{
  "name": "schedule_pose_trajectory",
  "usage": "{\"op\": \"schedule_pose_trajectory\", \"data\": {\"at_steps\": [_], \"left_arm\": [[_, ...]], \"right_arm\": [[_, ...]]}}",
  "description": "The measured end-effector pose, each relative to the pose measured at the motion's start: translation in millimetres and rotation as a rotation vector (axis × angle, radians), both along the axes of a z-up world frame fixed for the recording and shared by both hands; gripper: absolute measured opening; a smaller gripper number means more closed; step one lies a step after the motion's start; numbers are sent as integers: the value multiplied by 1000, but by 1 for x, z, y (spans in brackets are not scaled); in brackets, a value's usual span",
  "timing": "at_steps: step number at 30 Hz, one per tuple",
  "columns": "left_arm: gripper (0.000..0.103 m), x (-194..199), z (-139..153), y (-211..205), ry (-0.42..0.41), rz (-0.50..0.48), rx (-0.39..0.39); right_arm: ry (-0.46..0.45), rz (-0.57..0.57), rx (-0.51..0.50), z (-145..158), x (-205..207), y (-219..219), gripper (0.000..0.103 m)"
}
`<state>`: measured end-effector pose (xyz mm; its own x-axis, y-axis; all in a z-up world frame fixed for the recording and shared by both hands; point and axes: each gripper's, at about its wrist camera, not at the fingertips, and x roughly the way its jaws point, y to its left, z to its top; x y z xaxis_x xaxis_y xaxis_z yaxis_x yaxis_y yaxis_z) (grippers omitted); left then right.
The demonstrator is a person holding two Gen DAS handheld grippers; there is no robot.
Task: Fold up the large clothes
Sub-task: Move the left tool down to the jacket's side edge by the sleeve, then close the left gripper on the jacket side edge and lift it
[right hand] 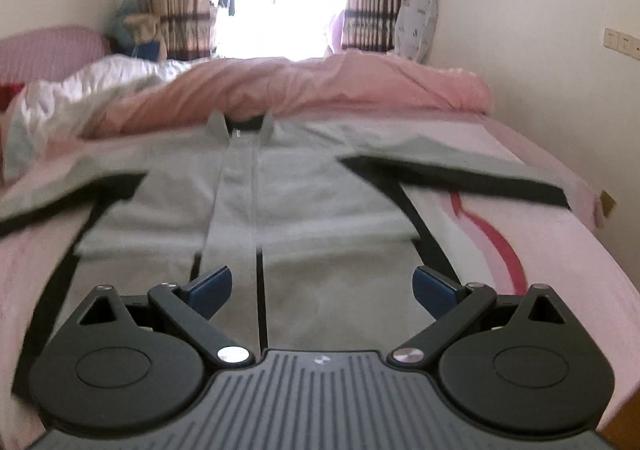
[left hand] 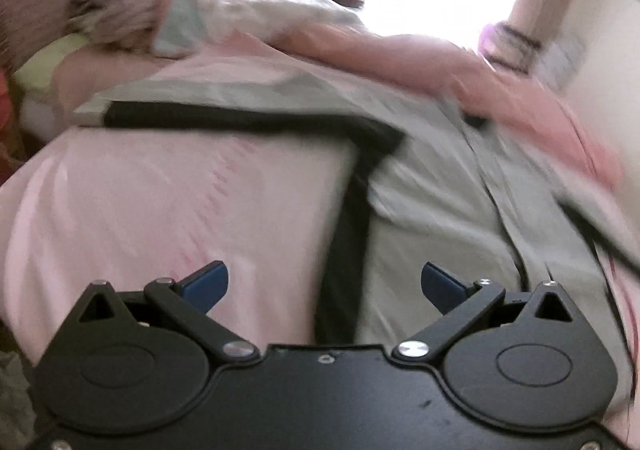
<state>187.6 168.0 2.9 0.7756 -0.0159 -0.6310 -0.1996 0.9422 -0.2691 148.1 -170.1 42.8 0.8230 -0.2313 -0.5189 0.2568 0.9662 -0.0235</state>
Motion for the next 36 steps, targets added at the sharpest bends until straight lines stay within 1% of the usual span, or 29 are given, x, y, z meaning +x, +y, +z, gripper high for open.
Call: {"op": "schedule_pose_trajectory", "data": {"at_steps": [2,5,7,9,10,11,13,14,16,17,19,20,22,23,25,28,31,33,35,36], "left_arm": [[103,23,1,35,-28,78,-33],[103,55,-4,87,-58,200,-96],[103,77,-11,121,-78,283,-125],[102,99,-20,154,-76,374,-149],[100,107,-24,167,-71,410,-164],[96,115,-29,181,-66,439,-188],[88,133,-39,206,-61,489,-233],[88,141,-44,215,-58,504,-248],[88,156,-53,233,-57,567,-279],[88,157,-59,241,-61,592,-297],[87,167,-70,261,-57,644,-353],[84,168,-77,267,-58,665,-383],[79,171,-88,283,-72,691,-456],[79,172,-90,287,-94,700,-472],[79,172,-90,291,-117,717,-486],[79,177,-94,302,-160,741,-538],[78,182,-94,307,-184,750,-545],[73,186,-94,309,-190,755,-533],[52,185,-93,305,-176,764,-500],[45,187,-92,305,-164,767,-479]], "right_arm": [[-31,22,-6,2,24,-5,103],[-51,68,-28,-3,56,-5,103],[-28,68,-32,-7,78,-4,103],[18,71,-23,-11,101,-4,103],[36,75,-14,-14,111,-4,103],[42,78,-8,-18,116,-3,103],[43,68,-1,-24,134,-4,103],[49,66,-5,-27,141,-3,103],[69,65,-18,-31,154,-2,103],[75,63,-20,-34,160,-3,103],[85,63,-13,-39,170,-5,103],[94,64,-7,-41,174,-7,103],[114,59,1,-46,184,-9,103],[124,60,6,-49,189,-10,103],[139,63,14,-54,196,-9,103],[153,70,11,-61,204,-7,103],[167,78,2,-67,212,-4,103],[178,83,1,-71,216,-4,103],[188,89,5,-74,218,-4,103],[191,89,7,-75,219,-4,103]]}}
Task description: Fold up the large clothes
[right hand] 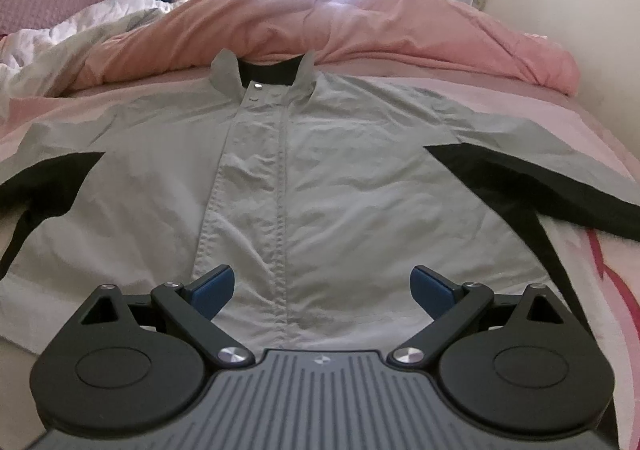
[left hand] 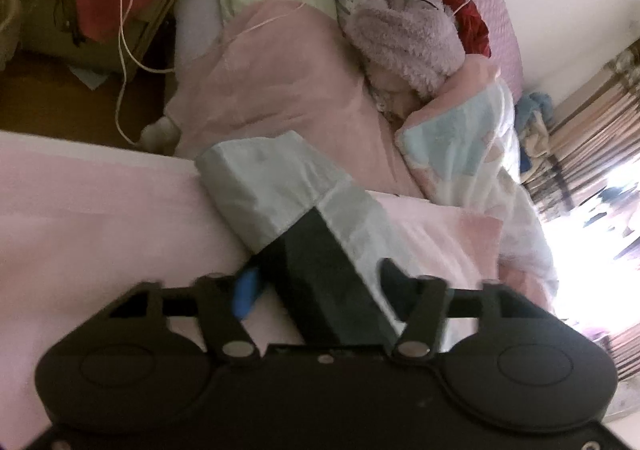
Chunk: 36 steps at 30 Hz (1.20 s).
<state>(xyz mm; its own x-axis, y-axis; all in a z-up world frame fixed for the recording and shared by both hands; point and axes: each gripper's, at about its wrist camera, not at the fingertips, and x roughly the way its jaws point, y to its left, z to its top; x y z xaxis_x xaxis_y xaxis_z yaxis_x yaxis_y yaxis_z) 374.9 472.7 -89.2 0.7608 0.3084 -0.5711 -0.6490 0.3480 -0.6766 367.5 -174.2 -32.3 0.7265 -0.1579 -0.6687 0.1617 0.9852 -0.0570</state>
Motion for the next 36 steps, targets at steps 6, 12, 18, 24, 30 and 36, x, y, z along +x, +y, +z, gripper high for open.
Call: {"op": "schedule_pose_trajectory", "data": {"at_steps": [6,12,18,24,30,36], "left_arm": [[4,4,5,-1,15,-52,14],[1,6,67,-41,-100,-180,123],[1,40,153,-163,-262,-521,245],[4,93,191,-350,-393,-961,270],[78,115,166,-472,-328,-1179,314],[79,101,158,-401,-198,-1016,490]], "right_arm": [[7,-13,15,-3,-4,-6,103],[-1,-49,26,-2,-11,-20,103],[-8,-67,59,-2,-18,-33,103],[-39,-84,55,10,-35,-44,103],[-44,-120,110,17,-42,-71,103],[-67,-20,352,9,-11,-101,94]]}}
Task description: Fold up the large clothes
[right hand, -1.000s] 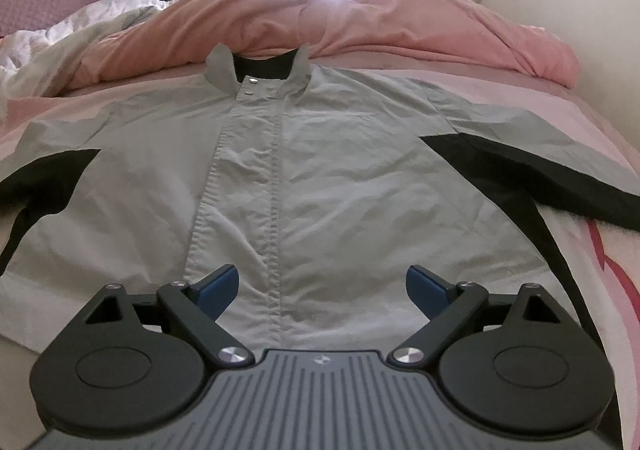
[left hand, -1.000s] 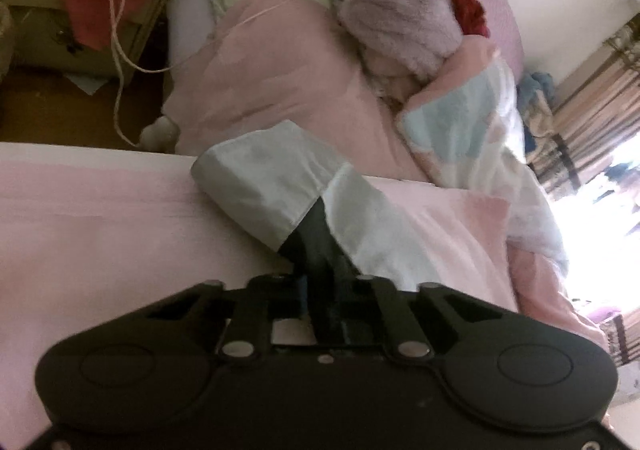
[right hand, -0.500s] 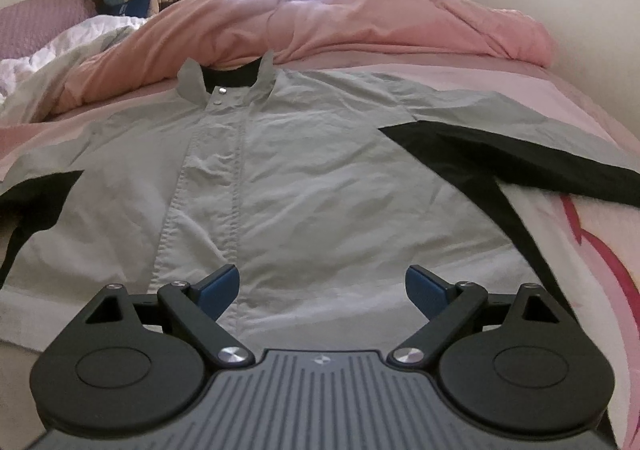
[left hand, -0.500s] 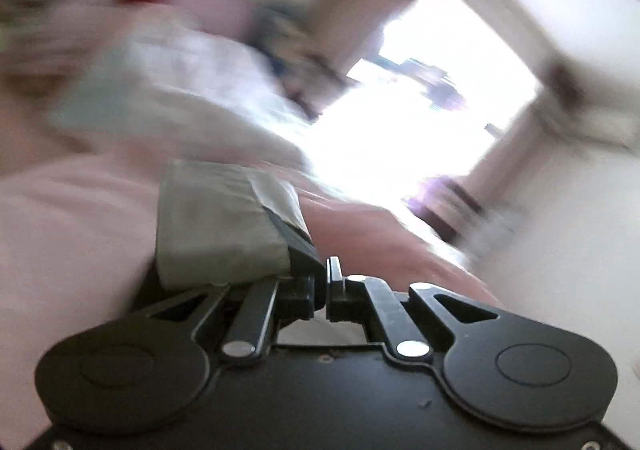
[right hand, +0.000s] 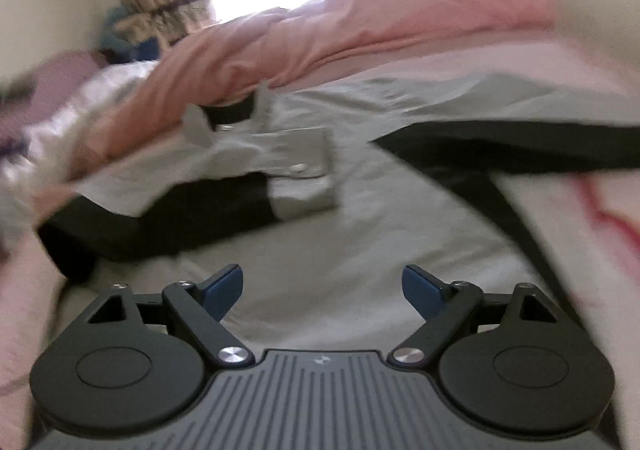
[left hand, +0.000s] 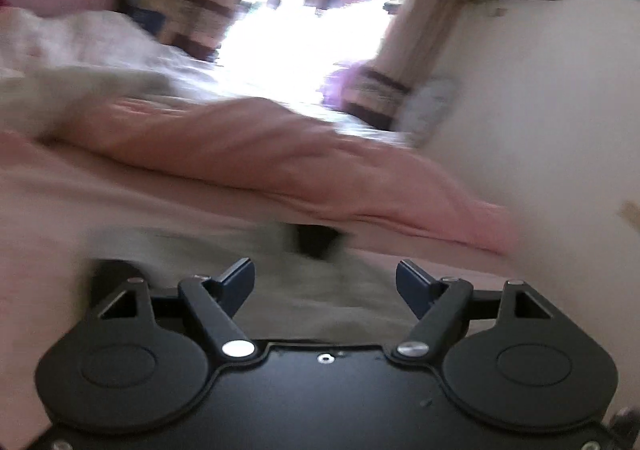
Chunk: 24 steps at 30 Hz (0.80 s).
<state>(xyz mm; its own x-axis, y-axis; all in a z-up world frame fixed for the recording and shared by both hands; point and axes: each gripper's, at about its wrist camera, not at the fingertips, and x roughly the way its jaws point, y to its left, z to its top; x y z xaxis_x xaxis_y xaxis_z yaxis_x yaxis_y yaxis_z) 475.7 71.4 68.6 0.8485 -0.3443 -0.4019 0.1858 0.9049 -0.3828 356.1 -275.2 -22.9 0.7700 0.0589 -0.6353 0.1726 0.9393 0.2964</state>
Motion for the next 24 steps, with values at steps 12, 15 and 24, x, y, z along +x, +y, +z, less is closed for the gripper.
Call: {"op": "schedule_pose_trajectory", "data": {"at_steps": [12,15,24], "left_arm": [[78,-4,-127,83,195,65,301],[78,13,-138,53,173,43,337],[21,59,-131,49,181,113,401]], "right_arm": [[-13,-146,390,-50,100,-35,78],[16,-126,375,-51,113,-30,20],[-227,-145,220,13,69,-47,2]]}}
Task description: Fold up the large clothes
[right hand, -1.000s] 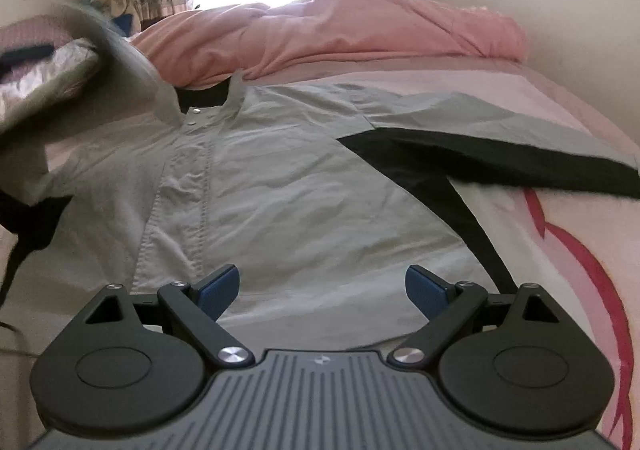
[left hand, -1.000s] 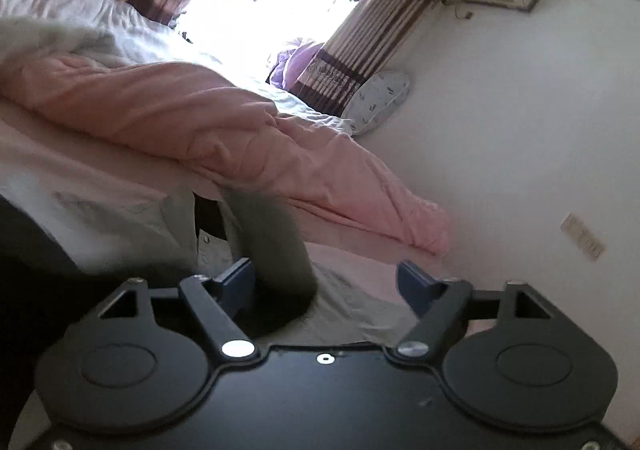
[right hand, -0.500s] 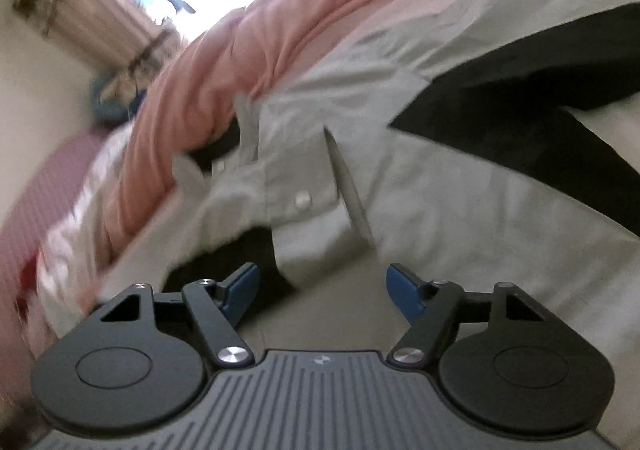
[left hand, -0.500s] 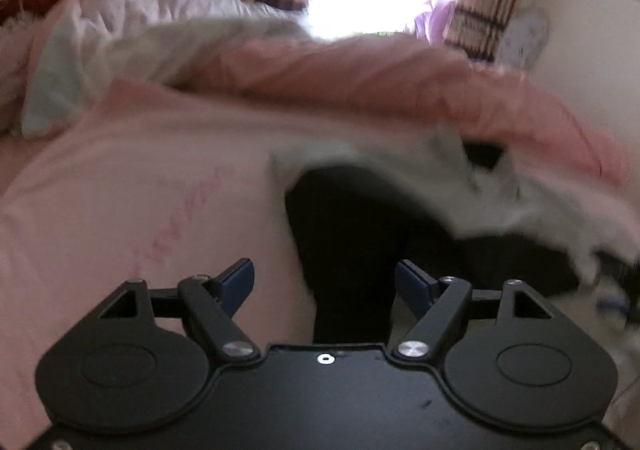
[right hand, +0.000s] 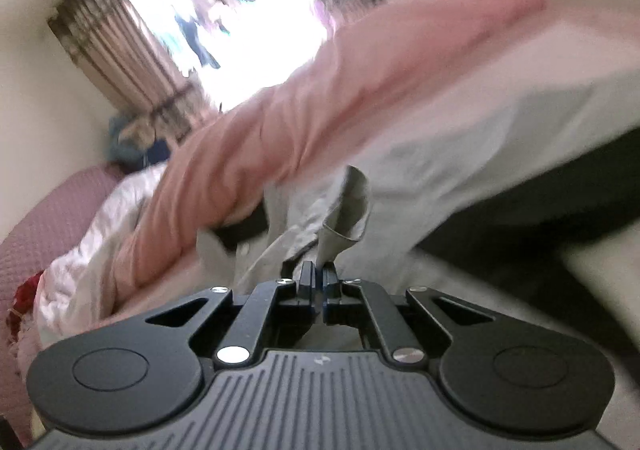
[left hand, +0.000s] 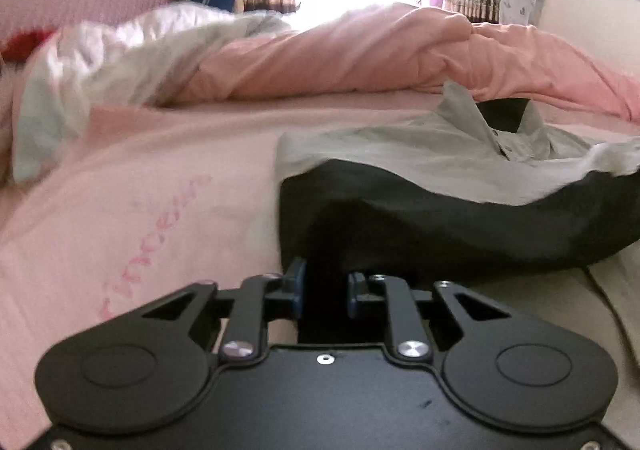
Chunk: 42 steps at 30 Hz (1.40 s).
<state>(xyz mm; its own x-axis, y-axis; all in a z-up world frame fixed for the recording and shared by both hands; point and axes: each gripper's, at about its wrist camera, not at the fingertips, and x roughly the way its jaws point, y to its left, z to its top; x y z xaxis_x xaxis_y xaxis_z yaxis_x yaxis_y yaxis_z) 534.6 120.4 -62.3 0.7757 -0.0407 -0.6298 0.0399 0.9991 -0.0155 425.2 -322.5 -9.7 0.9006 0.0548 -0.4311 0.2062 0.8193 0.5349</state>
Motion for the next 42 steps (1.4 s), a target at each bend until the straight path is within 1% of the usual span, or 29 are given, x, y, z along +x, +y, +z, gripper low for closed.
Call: {"op": "schedule_pose_trajectory", "data": {"at_steps": [1,2,4,6,7,8,9,10,11,12,13,14,15,17,19,22,24,26,28,29,30,32,34,36,39,40,42], "left_arm": [[21,1,-3,5,13,-1,-16],[22,-4,-6,5,24,-1,-10],[27,-7,-16,4,39,-10,12],[27,-11,-20,2,33,-15,29],[28,-14,-17,3,35,-18,33],[33,-14,-14,3,41,-21,39],[38,-20,-10,6,46,-26,46],[55,-23,-6,8,56,-15,69],[57,-29,-2,11,64,-7,89],[57,-33,5,17,71,-14,84],[56,-36,9,22,76,-17,64],[56,-38,16,28,79,-10,37],[56,-38,24,33,72,-2,6],[57,-34,40,37,29,-7,-67],[57,-26,49,34,-2,-27,-137],[57,-5,47,21,-8,-69,-218],[57,10,35,14,17,-84,-257],[57,24,19,6,61,-84,-272],[57,34,2,2,102,-75,-265],[57,36,-5,1,115,-72,-261],[57,37,-13,1,128,-72,-256],[57,37,-20,1,110,-87,-242],[57,38,-17,0,117,-89,-239],[57,39,-9,1,118,-77,-263],[57,29,7,-2,75,-99,-320],[57,28,10,-5,74,-111,-329],[58,28,9,-15,85,-135,-320]], "right_arm": [[6,-10,-1,-1,-3,-8,2],[33,-5,9,-6,-4,-16,2],[132,4,31,-30,4,-27,2],[227,-3,48,-57,12,-32,2],[237,-10,67,-69,11,-35,2],[206,-12,94,-72,7,-38,5],[201,-13,108,-71,5,-40,10],[211,-17,114,-69,1,-42,17],[222,-20,112,-66,-1,-43,22],[241,-32,92,-61,-4,-44,26],[251,-52,47,-55,-8,-43,26],[231,-56,-15,-46,-10,-39,26],[208,-54,-56,-38,-11,-34,26],[163,-14,-94,-24,-10,-26,26],[133,32,-121,-15,-1,-15,26],[129,56,-190,-14,19,5,26],[162,59,-203,-21,32,9,26],[209,54,-211,-34,42,11,26],[253,31,-232,-46,45,11,25],[258,26,-233,-52,44,8,24],[243,31,-222,-56,43,6,23],[219,38,-205,-58,39,2,21],[226,36,-203,-54,36,1,22],[224,34,-229,-44,33,6,22],[163,56,-244,-30,28,15,26],[152,72,-240,-28,28,18,26],[145,106,-251,-27,25,27,27]]}}
